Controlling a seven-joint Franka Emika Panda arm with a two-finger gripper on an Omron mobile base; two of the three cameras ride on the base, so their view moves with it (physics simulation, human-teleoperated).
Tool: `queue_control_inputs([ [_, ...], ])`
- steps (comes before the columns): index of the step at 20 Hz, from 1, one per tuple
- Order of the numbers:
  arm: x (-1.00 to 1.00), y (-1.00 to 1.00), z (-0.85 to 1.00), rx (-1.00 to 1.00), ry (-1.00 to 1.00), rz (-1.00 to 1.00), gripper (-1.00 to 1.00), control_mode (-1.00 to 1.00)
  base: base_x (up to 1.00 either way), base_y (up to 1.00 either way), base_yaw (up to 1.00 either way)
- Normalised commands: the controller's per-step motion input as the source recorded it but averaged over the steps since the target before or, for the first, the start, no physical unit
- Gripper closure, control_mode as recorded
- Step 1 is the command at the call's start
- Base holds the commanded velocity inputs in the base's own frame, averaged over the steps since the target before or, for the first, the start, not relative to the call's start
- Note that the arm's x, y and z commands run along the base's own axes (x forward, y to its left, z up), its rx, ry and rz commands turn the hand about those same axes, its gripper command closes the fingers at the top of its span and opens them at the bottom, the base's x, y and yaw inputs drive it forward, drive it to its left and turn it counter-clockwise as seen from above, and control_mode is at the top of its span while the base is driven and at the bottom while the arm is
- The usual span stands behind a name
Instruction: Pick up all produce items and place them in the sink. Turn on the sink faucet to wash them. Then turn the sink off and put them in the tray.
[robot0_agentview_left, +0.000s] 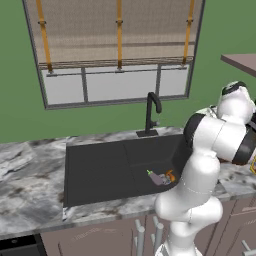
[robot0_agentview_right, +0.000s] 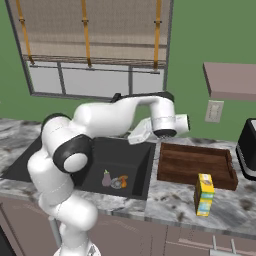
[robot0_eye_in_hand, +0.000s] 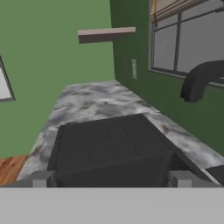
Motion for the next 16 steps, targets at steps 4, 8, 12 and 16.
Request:
queue_control_inputs([
  [4, -0.7, 0.08, 0.31, -0.06, 0.0, -0.07, -1.0, -1.0, 0.0, 0.0, 0.0],
  [8, -0.62, 0.16, 0.33, -0.07, 0.02, -0.08, -1.0, -1.0, 0.0, 0.0, 0.0],
  [12, -0.5, 0.28, 0.24, -0.09, 0.08, -0.09, -1.0, -1.0, 0.0, 0.0, 0.0],
  [16, -0.42, 0.35, 0.15, -0.13, 0.09, -0.11, -1.0, -1.0, 0.0, 0.0, 0.0],
])
